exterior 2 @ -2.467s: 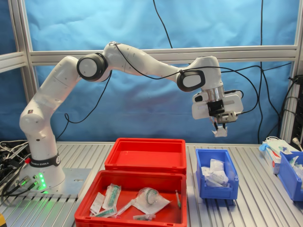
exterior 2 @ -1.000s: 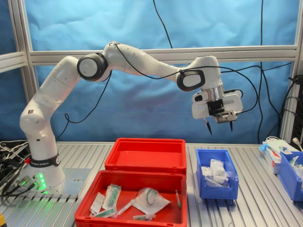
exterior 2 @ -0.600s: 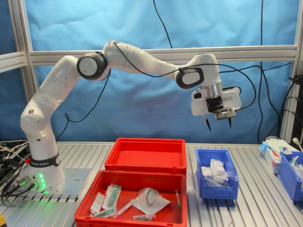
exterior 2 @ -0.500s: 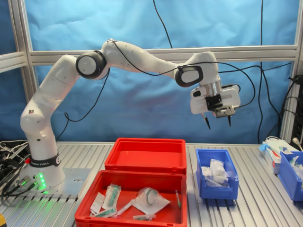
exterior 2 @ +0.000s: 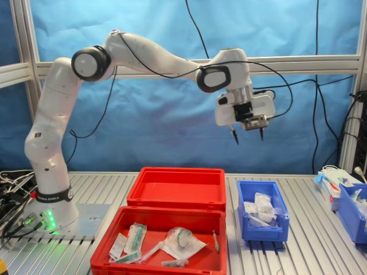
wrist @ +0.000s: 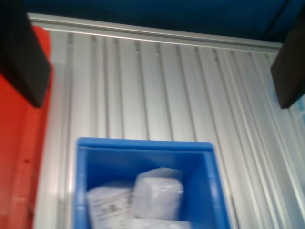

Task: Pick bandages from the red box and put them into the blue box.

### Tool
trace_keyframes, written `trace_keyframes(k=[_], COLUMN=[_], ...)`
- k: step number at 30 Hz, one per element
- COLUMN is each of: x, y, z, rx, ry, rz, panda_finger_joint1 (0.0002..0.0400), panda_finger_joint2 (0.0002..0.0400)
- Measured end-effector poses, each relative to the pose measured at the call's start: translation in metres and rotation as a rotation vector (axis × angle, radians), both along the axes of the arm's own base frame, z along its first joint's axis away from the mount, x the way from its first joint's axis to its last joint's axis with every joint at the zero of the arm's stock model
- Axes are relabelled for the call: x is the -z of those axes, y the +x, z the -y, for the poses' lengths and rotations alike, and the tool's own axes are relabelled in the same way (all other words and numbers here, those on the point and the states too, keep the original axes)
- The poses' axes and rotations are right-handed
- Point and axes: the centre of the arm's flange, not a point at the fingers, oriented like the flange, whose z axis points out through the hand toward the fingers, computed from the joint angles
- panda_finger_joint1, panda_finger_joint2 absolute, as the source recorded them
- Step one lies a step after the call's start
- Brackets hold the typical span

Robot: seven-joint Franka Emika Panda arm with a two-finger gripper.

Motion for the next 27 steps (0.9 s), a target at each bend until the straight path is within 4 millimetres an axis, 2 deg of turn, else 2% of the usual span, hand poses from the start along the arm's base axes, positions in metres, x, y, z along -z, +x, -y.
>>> trace_keyframes(k=[11,12,14,17,22,27], x=[-0.002,-0.003,-0.004,-0.004,-0.003,0.009], y=[-0.066,-0.084,-0.095,-0.124,-0.149,-0.174], z=[0.001,0.005,0.009,0.025,0.045,0.071], rx=[-0.040,-0.043,-0.044,-0.041,-0.021,0.016], ry=[0.027,0.032,0.029,0.008,-0.007,-0.015], rz=[-0.068,-0.081,-0.087,-0.102,-0.116,-0.146], panda_finger_joint1=[0.0400,0.0400,0.0400,0.0400,0.0400,0.0400], panda_finger_joint2=[0.0400,0.0400,0.0400,0.0400,0.0400,0.0400])
